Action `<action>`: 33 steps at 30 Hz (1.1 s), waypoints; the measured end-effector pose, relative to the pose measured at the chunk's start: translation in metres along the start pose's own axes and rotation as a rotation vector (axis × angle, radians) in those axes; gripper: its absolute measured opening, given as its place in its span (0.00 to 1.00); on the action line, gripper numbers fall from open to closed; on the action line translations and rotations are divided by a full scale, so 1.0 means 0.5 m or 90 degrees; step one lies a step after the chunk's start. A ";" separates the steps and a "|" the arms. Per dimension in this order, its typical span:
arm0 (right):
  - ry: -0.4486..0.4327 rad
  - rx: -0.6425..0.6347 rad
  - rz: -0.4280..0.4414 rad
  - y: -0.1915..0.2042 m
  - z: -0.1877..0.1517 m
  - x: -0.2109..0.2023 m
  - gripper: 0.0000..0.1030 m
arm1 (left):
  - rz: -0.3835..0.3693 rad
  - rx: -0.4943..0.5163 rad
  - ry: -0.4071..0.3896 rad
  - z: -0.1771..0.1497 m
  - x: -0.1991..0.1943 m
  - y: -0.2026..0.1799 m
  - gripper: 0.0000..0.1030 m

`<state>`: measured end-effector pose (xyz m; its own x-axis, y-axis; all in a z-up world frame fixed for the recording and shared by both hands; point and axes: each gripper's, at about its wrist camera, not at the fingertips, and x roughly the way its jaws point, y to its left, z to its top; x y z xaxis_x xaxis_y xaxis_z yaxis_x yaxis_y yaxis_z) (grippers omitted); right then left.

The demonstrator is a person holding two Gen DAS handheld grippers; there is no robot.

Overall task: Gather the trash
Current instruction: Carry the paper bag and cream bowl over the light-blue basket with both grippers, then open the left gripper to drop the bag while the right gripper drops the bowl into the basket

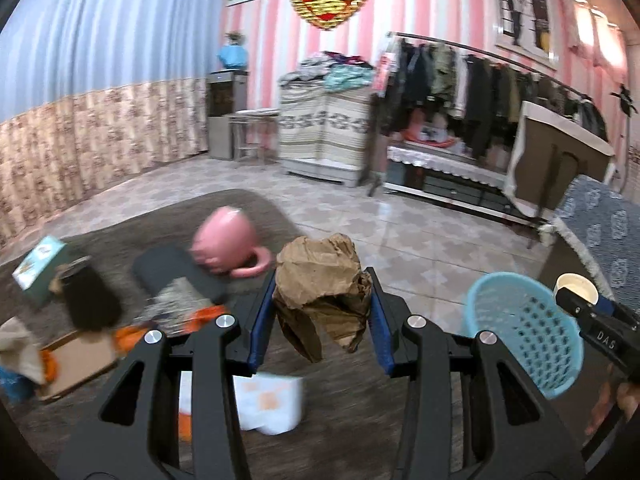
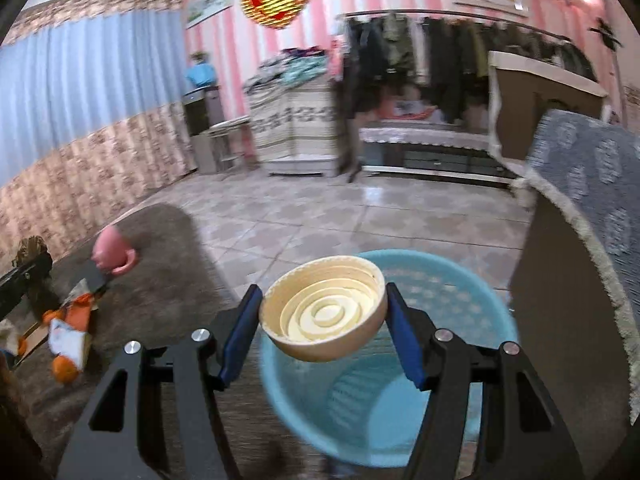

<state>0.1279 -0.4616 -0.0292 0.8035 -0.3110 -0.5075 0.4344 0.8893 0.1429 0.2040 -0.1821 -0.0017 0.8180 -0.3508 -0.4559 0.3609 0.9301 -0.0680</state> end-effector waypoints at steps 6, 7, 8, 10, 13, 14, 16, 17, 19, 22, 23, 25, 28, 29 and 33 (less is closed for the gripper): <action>-0.005 0.045 -0.065 -0.102 -0.007 0.002 0.60 | -0.059 0.033 0.010 -0.002 0.042 -0.113 0.40; -0.002 0.053 -0.072 -0.120 -0.009 0.008 0.60 | -0.065 0.037 0.012 -0.004 0.047 -0.121 0.40; 0.001 0.058 -0.075 -0.131 -0.010 0.010 0.60 | -0.074 0.046 0.016 -0.008 0.057 -0.142 0.40; 0.006 0.065 -0.087 -0.155 -0.015 0.018 0.60 | -0.084 0.062 0.023 -0.013 0.075 -0.165 0.40; 0.007 0.065 -0.106 -0.183 -0.015 0.023 0.60 | -0.102 0.075 0.038 -0.022 0.100 -0.201 0.40; 0.007 0.066 -0.111 -0.192 -0.017 0.018 0.60 | -0.109 0.079 0.043 -0.029 0.111 -0.217 0.40; 0.006 0.073 -0.127 -0.209 -0.020 0.022 0.60 | -0.120 0.081 0.050 -0.037 0.126 -0.239 0.40; 0.006 0.079 -0.130 -0.218 -0.023 0.024 0.60 | -0.127 0.081 0.053 -0.041 0.133 -0.250 0.40; 0.008 0.097 -0.131 -0.232 -0.033 0.025 0.60 | -0.139 0.084 0.054 -0.045 0.146 -0.271 0.40; 0.008 0.106 -0.137 -0.238 -0.037 0.031 0.60 | -0.156 0.088 0.059 -0.051 0.164 -0.298 0.40; 0.006 0.106 -0.141 -0.238 -0.037 0.032 0.60 | -0.164 0.094 0.063 -0.054 0.174 -0.311 0.40; 0.003 0.108 -0.146 -0.231 -0.042 0.028 0.59 | -0.174 0.105 0.069 -0.058 0.188 -0.329 0.40; 0.008 0.110 -0.145 -0.224 -0.048 0.034 0.59 | -0.181 0.122 0.075 -0.061 0.210 -0.356 0.40; 0.013 0.110 -0.143 -0.222 -0.050 0.039 0.59 | -0.184 0.126 0.081 -0.063 0.221 -0.365 0.40; 0.019 0.105 -0.140 -0.208 -0.056 0.047 0.59 | -0.192 0.133 0.097 -0.072 0.255 -0.383 0.40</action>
<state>0.0900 -0.5521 -0.0800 0.6716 -0.4780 -0.5662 0.6592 0.7344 0.1619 0.2228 -0.4010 -0.0787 0.5918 -0.5696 -0.5704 0.6707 0.7404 -0.0435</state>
